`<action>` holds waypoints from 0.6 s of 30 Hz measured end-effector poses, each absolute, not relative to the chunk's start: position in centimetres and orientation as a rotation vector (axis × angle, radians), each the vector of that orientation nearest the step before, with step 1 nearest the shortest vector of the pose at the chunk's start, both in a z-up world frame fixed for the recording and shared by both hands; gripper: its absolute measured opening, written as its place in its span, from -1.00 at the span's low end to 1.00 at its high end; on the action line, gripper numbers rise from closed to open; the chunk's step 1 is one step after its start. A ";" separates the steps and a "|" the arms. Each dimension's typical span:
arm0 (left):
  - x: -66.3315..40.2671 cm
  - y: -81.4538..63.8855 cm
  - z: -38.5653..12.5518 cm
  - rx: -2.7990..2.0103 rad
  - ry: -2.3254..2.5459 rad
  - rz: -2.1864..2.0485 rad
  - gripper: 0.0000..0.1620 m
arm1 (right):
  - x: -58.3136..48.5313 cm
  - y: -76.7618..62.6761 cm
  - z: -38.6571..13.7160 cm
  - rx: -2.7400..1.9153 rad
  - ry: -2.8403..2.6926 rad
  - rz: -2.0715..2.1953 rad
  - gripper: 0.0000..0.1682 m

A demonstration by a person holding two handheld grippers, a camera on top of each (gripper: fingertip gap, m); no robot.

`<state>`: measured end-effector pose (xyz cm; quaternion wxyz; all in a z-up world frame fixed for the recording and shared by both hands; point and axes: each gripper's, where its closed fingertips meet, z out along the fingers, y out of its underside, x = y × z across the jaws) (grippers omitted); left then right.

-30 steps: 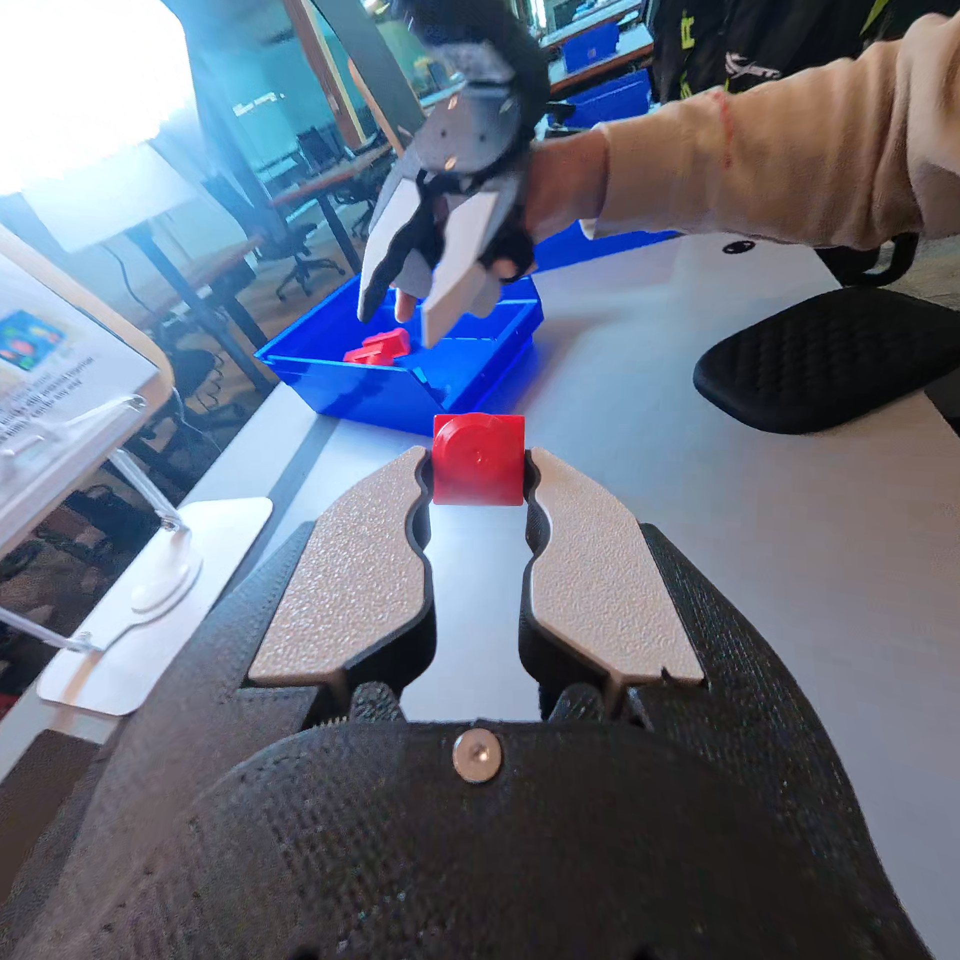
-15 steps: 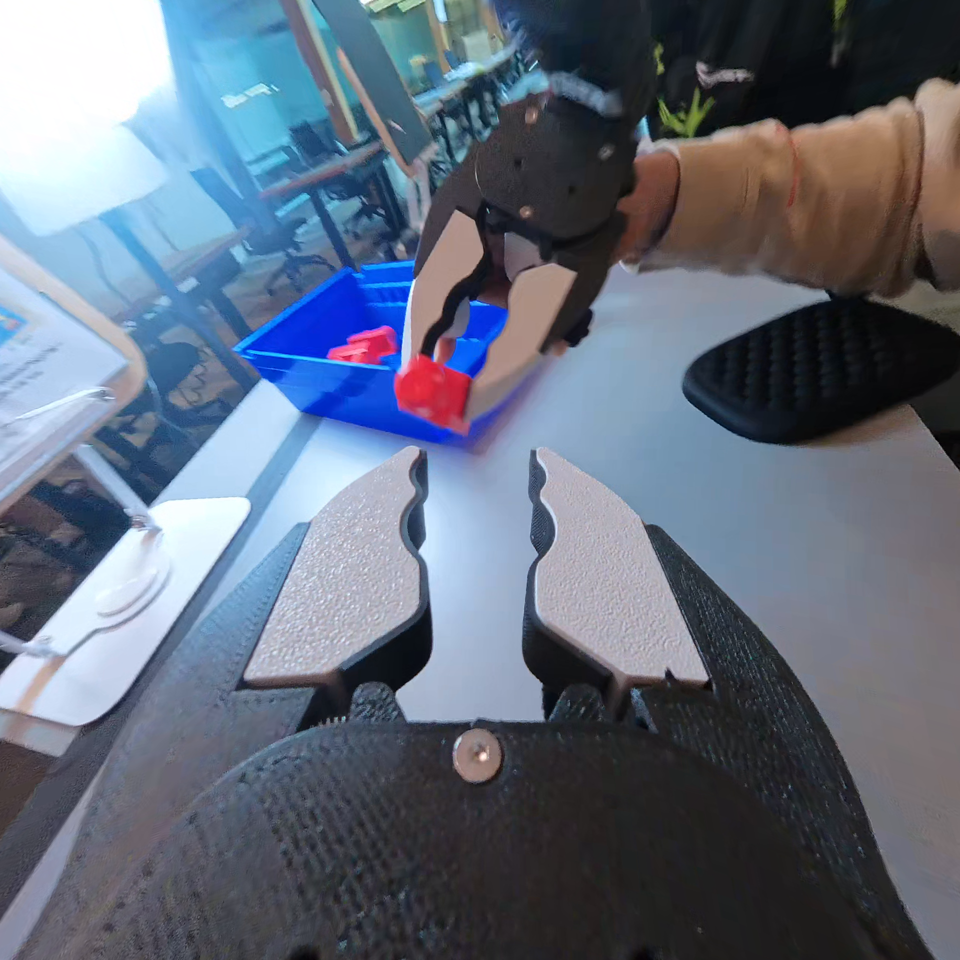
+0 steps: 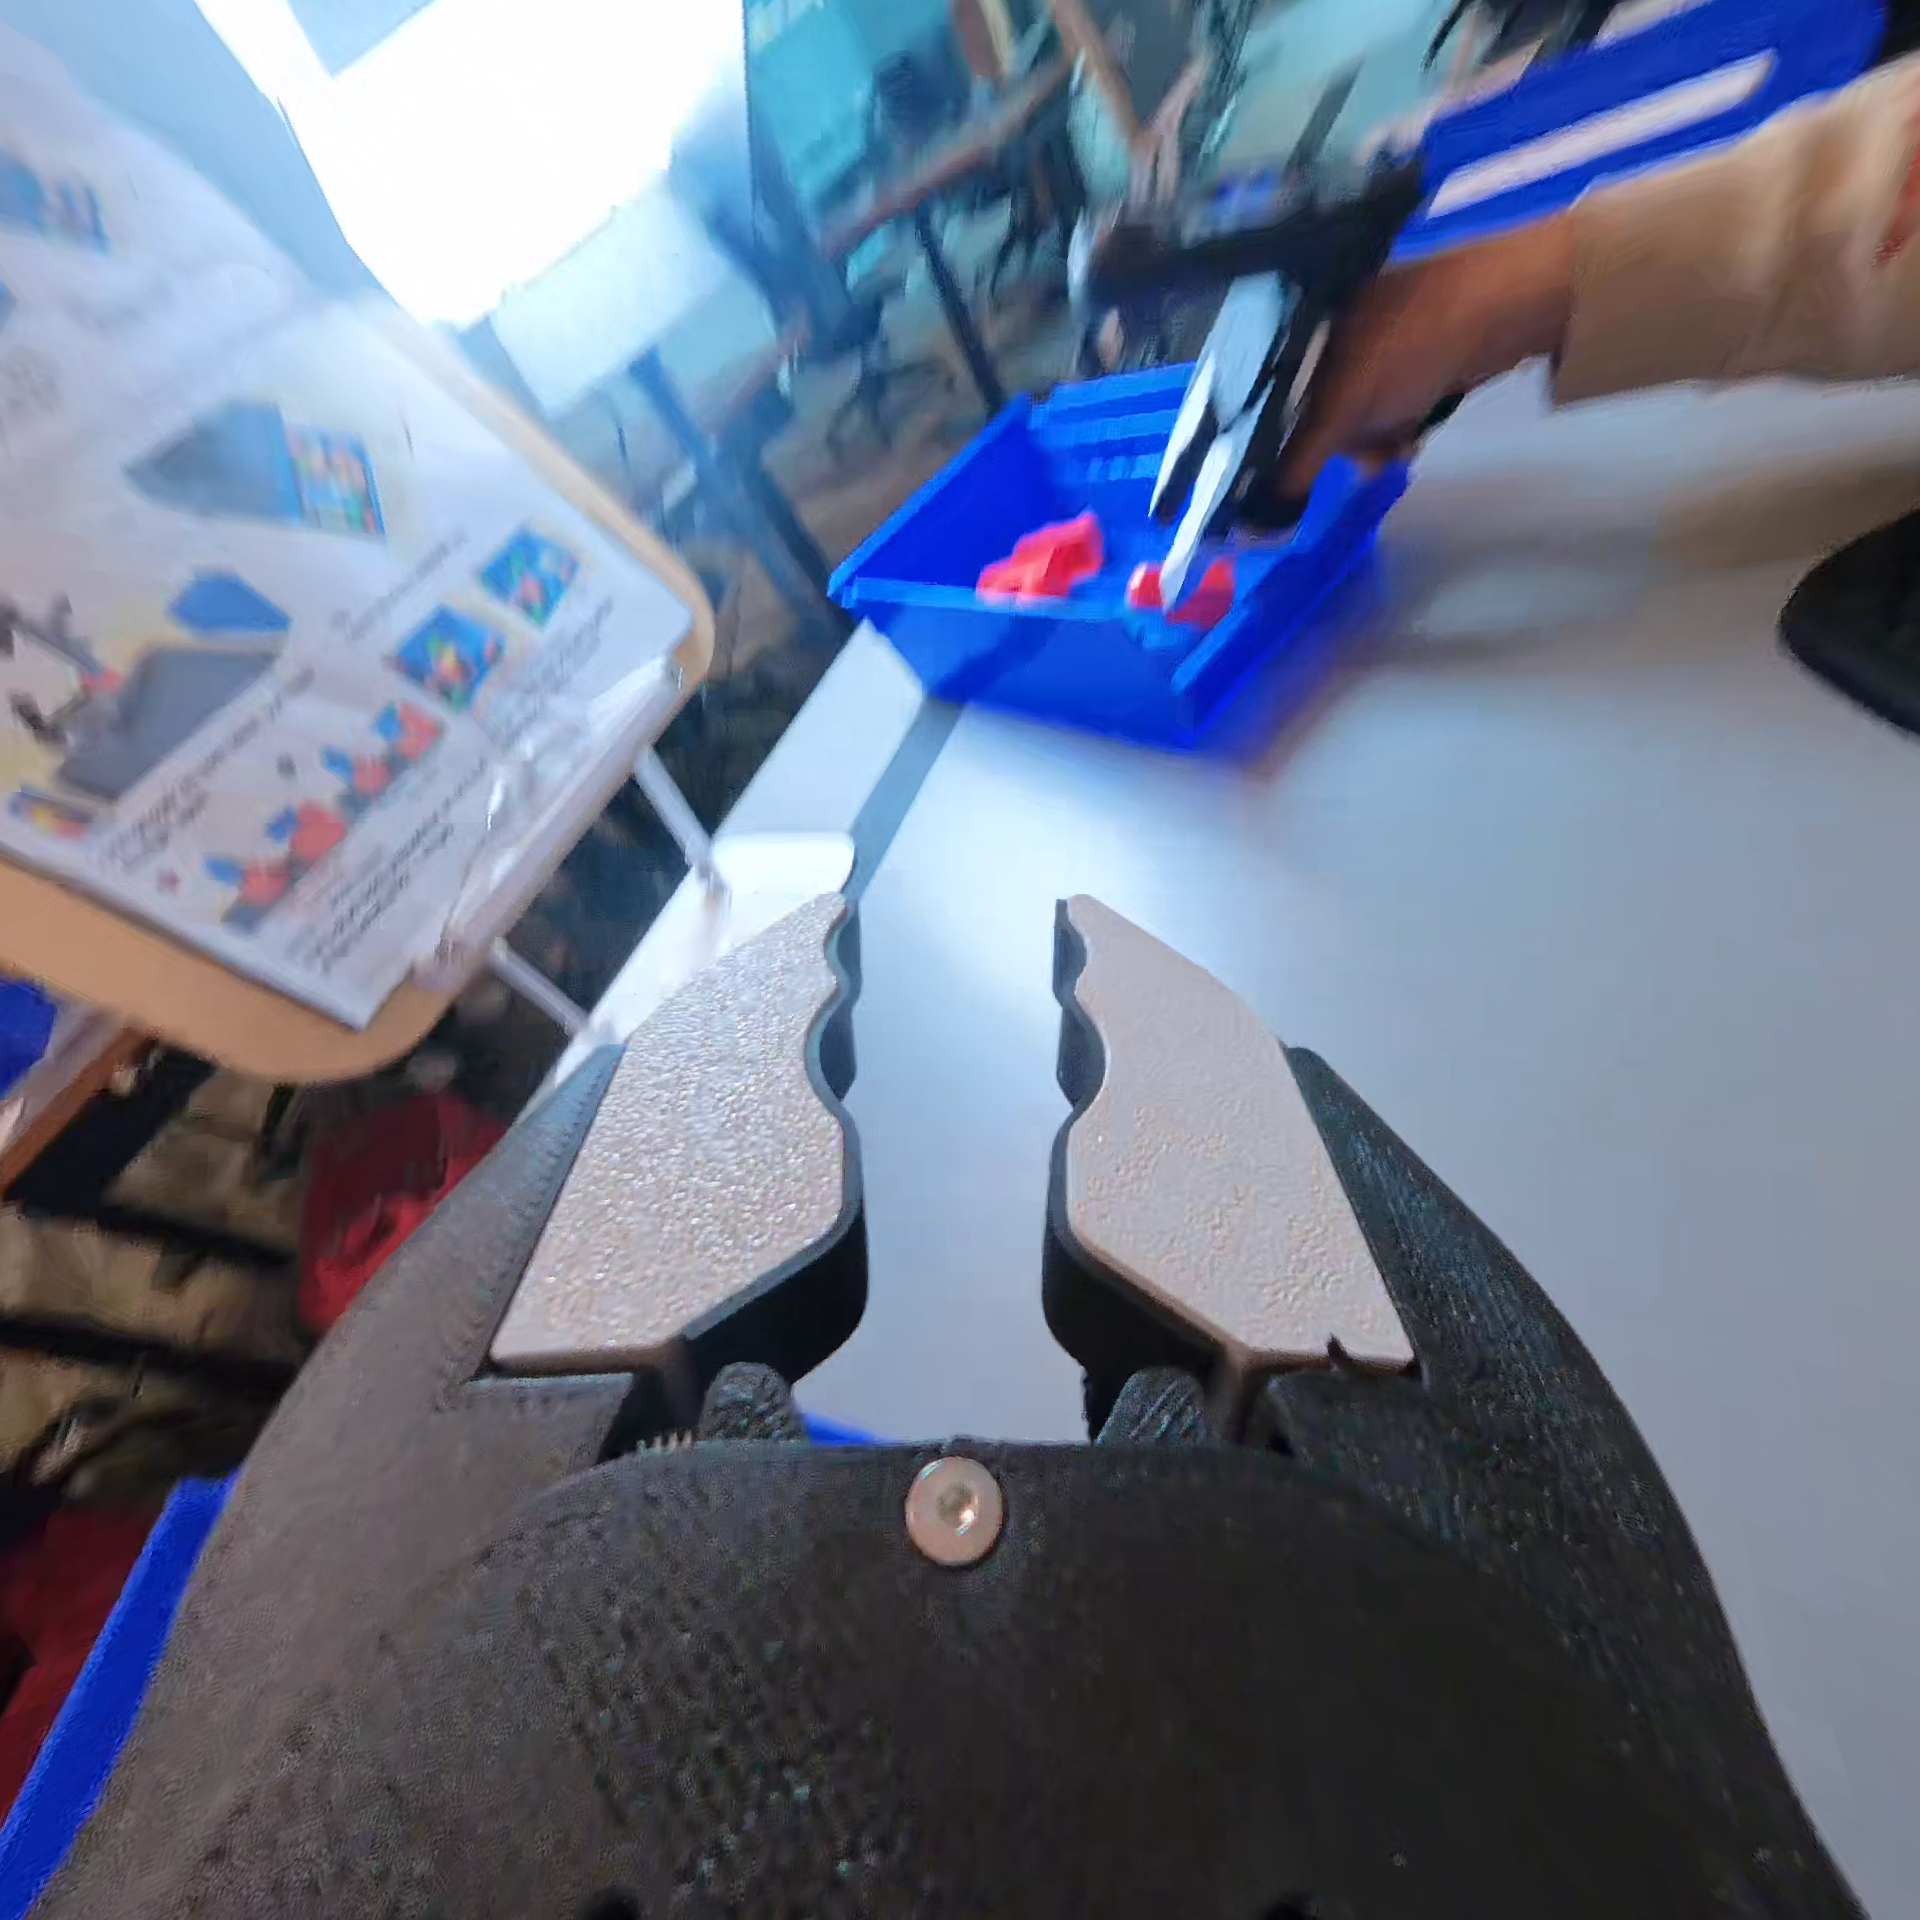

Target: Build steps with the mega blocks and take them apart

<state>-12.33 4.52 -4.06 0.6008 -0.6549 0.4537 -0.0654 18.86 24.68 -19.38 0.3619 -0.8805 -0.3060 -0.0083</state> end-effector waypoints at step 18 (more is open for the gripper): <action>-34.9 9.0 -21.5 -2.715 0.725 0.231 -0.13 | 3.3 10.5 -14.1 -1.707 -1.044 0.599 -0.38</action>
